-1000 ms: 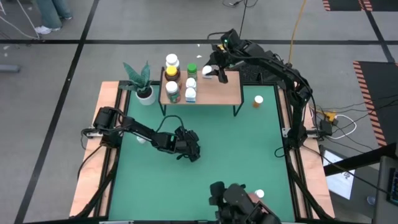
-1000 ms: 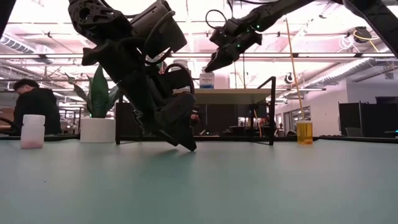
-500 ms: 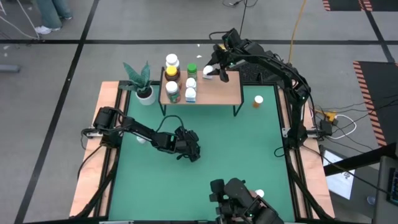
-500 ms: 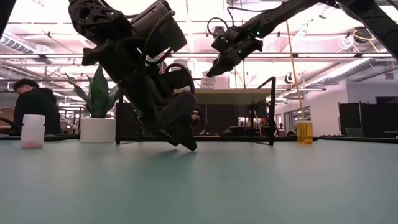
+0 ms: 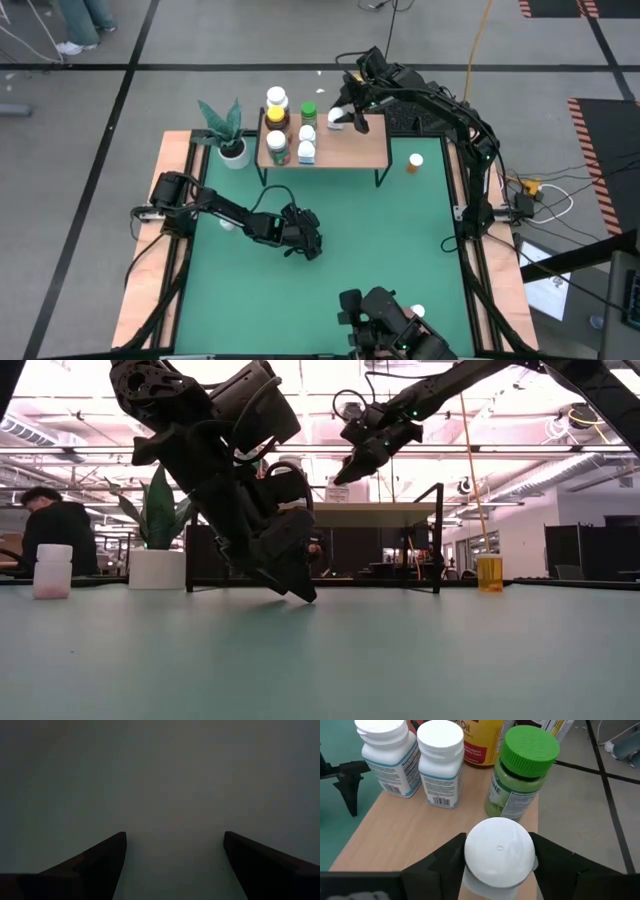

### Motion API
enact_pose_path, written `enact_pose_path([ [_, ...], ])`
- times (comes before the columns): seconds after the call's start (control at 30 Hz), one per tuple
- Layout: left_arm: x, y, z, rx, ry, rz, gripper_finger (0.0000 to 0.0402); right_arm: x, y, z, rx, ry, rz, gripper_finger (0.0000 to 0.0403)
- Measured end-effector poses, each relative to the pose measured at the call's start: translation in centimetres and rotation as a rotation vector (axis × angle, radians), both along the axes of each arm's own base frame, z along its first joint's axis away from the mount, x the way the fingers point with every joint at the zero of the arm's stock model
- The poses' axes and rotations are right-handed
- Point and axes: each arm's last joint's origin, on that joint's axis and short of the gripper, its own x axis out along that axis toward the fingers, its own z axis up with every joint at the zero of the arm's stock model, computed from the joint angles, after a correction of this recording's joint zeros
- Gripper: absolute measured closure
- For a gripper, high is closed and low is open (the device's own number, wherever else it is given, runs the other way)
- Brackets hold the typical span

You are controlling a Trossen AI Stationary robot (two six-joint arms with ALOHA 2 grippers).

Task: Pick and place medicine bottles onto shelf by color
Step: Put the white blue pill bottle on the shelf, then put the white black pill bottle on the shelf aligned with the white blue medicine bottle

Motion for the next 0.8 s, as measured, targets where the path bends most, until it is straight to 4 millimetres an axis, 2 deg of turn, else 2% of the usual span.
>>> enact_pose_path([
  [0.2, 0.0, 0.0, 0.0, -0.001, -0.001, 0.001, 0.0066, 0.2, 0.0, 0.2, -0.013, -0.017, -0.001, 0.0154],
  [0.33, 0.0, 0.0, 0.0, -0.001, -0.001, 0.001, 0.0066, 0.5, 0.1, 0.4, -0.029, -0.033, 0.002, 0.0138],
  [0.6, 0.0, 0.0, 0.0, -0.001, 0.001, 0.001, 0.0066, -0.3, 1.4, 3.4, -0.079, -0.051, -0.077, 0.0136],
  [0.73, -0.1, 0.0, 0.0, -0.003, 0.013, 0.005, 0.0066, -1.6, 2.9, 5.1, 0.036, -0.016, -0.163, 0.0141],
  [0.8, -0.2, 0.0, -0.1, -0.008, 0.022, 0.012, 0.0066, -2.1, 3.6, 4.8, 0.114, 0.068, -0.235, 0.0147],
])
